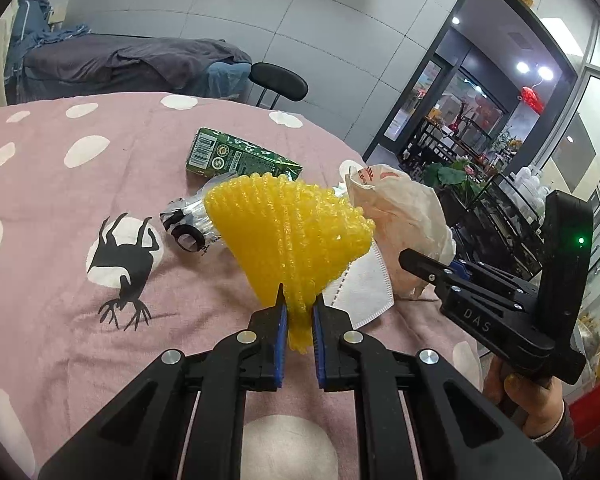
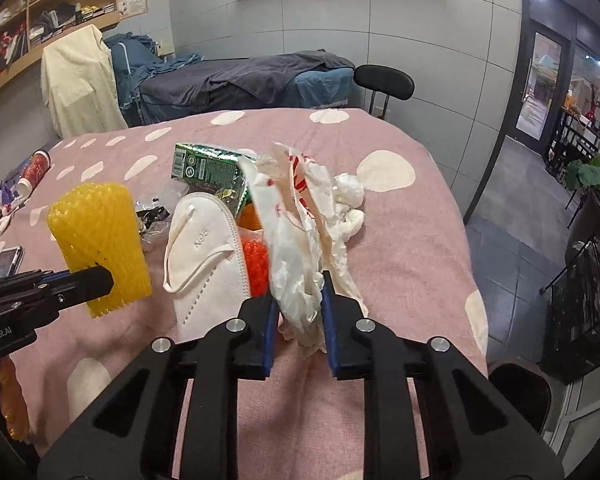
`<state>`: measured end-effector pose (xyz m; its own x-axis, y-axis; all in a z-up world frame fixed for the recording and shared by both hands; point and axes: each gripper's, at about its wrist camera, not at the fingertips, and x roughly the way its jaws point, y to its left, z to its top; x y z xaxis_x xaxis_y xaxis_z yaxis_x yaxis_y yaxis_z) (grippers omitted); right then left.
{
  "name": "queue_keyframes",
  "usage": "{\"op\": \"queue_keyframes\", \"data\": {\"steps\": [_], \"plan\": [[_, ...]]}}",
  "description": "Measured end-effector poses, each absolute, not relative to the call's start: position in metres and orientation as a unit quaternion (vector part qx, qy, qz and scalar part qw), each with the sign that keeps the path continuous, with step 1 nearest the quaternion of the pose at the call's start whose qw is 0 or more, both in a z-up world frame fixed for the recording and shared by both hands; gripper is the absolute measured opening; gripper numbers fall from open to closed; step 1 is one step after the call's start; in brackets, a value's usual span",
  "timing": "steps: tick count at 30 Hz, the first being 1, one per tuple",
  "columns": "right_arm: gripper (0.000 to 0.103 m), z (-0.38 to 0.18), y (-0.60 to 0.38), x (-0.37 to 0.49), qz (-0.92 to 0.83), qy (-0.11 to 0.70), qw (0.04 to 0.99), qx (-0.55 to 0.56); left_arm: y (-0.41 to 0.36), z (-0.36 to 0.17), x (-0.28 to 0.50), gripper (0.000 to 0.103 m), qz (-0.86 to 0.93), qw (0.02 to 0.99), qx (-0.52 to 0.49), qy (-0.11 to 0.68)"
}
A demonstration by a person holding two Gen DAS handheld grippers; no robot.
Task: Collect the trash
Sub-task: 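Grasp the crumpled white tissue with the right tool while the left tool holds the yellow net, then carry the tissue and yellow net to the bin and release both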
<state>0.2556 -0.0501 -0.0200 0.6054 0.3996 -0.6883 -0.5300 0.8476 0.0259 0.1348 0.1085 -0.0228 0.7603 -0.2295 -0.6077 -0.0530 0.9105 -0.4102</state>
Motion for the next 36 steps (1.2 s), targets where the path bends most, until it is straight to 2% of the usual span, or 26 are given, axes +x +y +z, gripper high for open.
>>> {"op": "queue_keyframes", "data": {"steps": [5, 23, 29, 36], "plan": [[0.010, -0.006, -0.074, 0.245, 0.250, 0.344, 0.903, -0.065, 0.098, -0.016, 0.132, 0.011, -0.063, 0.919, -0.200, 0.333], [0.010, 0.020, -0.194, 0.200, 0.162, 0.311, 0.936, 0.021, 0.021, 0.015, 0.126, 0.011, -0.155, 0.926, -0.158, 0.305], [0.010, 0.011, -0.249, 0.193, 0.102, 0.320, 0.941, 0.044, -0.012, 0.019, 0.128, 0.011, -0.195, 0.924, -0.134, 0.301], [0.010, -0.026, -0.296, 0.198, 0.046, 0.365, 0.928, 0.066, -0.046, 0.020, 0.135, 0.011, -0.232, 0.916, -0.111, 0.308]]}}
